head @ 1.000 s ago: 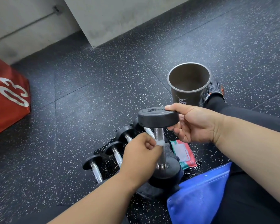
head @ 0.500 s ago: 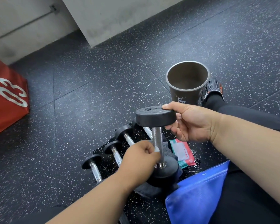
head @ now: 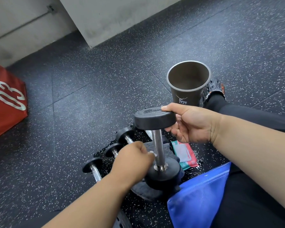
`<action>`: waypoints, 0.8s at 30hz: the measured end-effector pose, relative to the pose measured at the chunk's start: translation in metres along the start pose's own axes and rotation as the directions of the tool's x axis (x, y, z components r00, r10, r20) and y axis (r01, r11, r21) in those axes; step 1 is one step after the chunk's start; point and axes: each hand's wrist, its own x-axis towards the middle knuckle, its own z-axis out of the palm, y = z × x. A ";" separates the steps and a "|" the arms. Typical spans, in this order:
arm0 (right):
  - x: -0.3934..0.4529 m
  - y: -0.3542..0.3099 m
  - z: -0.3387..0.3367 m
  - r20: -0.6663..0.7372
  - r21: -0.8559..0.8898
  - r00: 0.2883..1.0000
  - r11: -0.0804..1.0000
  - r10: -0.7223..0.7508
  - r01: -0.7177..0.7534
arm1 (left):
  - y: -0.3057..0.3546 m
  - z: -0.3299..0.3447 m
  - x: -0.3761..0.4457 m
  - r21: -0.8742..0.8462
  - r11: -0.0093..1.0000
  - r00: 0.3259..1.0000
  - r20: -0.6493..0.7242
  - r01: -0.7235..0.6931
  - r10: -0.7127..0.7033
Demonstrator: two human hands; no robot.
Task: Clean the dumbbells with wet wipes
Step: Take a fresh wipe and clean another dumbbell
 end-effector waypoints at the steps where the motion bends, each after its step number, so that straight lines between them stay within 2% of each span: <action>1: 0.000 0.000 0.000 0.001 -0.004 1.000 1.000 0.001 -0.001 | -0.002 -0.002 0.001 0.013 1.000 0.999 0.026 -0.021 0.021; 4: 0.000 0.000 0.000 0.003 -0.011 1.000 1.000 0.007 -0.007 | -0.003 0.009 -0.008 -0.014 0.996 0.977 0.198 -0.083 0.084; 8: 0.002 0.001 0.000 0.000 -0.032 1.000 0.999 0.003 -0.003 | -0.006 0.008 -0.004 0.007 0.990 0.965 0.225 -0.141 0.136; 14: 0.001 0.002 -0.001 0.016 -0.025 1.000 1.000 0.008 -0.007 | -0.020 -0.009 0.013 -0.128 0.991 0.973 0.221 -0.035 0.062; 19: 0.001 0.002 0.001 0.024 -0.032 1.000 0.999 0.000 0.000 | -0.012 0.010 0.002 -0.320 0.943 0.918 0.395 0.093 0.043; 24: 0.000 0.002 0.001 0.011 -0.036 1.000 0.999 -0.013 0.014 | -0.016 0.010 0.010 -0.402 0.899 0.928 0.373 0.172 -0.010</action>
